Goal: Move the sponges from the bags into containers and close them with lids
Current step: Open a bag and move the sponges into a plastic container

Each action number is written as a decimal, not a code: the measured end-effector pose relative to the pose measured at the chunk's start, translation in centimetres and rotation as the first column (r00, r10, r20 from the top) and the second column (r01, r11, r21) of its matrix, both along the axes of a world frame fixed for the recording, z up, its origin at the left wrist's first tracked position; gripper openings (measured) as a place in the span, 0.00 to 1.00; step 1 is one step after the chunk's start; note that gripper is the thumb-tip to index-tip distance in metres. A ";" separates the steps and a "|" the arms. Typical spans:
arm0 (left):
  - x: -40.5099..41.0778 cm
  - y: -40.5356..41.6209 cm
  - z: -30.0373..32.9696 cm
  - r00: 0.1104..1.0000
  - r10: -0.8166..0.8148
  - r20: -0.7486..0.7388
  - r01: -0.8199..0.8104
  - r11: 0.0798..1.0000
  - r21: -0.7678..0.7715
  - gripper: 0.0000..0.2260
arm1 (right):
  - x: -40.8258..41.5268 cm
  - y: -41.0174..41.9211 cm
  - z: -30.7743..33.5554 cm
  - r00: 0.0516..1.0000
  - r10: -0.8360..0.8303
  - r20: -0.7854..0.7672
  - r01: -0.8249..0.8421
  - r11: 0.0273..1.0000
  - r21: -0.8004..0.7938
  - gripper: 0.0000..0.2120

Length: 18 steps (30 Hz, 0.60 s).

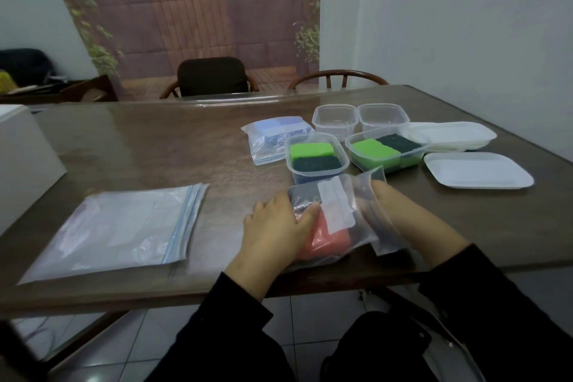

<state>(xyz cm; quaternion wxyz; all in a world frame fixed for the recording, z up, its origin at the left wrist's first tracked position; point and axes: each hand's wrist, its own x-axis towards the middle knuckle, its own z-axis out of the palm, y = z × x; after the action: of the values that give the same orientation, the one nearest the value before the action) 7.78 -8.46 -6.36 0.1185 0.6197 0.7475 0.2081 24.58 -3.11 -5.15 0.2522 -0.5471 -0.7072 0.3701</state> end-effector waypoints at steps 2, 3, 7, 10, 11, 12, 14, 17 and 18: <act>0.1 -0.1 -0.3 0.999 -0.004 -0.040 0.004 1.000 0.020 0.26 | 0.3 0.0 -0.3 0.975 0.043 -0.216 -0.058 0.996 -0.061 0.08; 0.1 0.0 -0.4 0.999 -0.008 -0.044 0.009 1.000 0.020 0.27 | 0.3 0.1 -0.5 0.953 0.057 -0.298 -0.089 0.992 -0.094 0.08; -0.2 0.2 -0.4 0.999 -0.041 -0.031 0.041 0.999 -0.012 0.28 | -0.2 1.0 -0.7 0.916 0.038 -0.400 -0.121 0.975 -0.184 0.08; -0.2 0.1 -0.3 0.997 -0.064 -0.041 0.062 0.997 -0.039 0.31 | -0.8 0.7 -0.2 0.942 0.090 -0.323 -0.154 0.972 -0.178 0.13; -0.2 0.0 -0.4 0.996 -0.081 -0.049 0.078 0.996 -0.045 0.32 | -0.8 0.8 -0.3 0.948 0.116 -0.298 -0.171 0.972 -0.163 0.13; -0.2 0.0 -0.4 0.994 -0.100 -0.054 0.097 0.994 -0.052 0.33 | -0.8 0.5 -0.2 0.942 0.120 -0.313 -0.174 0.973 -0.150 0.12; -0.2 -0.2 -0.4 0.990 -0.125 -0.068 0.121 0.990 -0.070 0.33 | -0.6 -0.1 -0.1 0.914 0.054 -0.402 -0.118 0.984 -0.137 0.09; -0.3 -0.2 -0.4 0.987 -0.131 -0.094 0.124 0.989 -0.083 0.31 | -0.8 -0.7 -0.3 0.899 -0.013 -0.437 -0.005 0.999 -0.041 0.11; -0.4 -0.1 -0.3 0.986 -0.132 -0.106 0.123 0.988 -0.089 0.30 | -0.8 -1.1 -0.3 0.889 -0.020 -0.457 0.030 0.999 0.013 0.08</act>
<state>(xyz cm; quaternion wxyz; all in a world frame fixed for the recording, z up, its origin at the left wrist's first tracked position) 7.43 -8.58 -6.66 0.1151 0.6715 0.7197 0.1340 23.78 -4.26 -5.42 0.4212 -0.4515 -0.6247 0.4781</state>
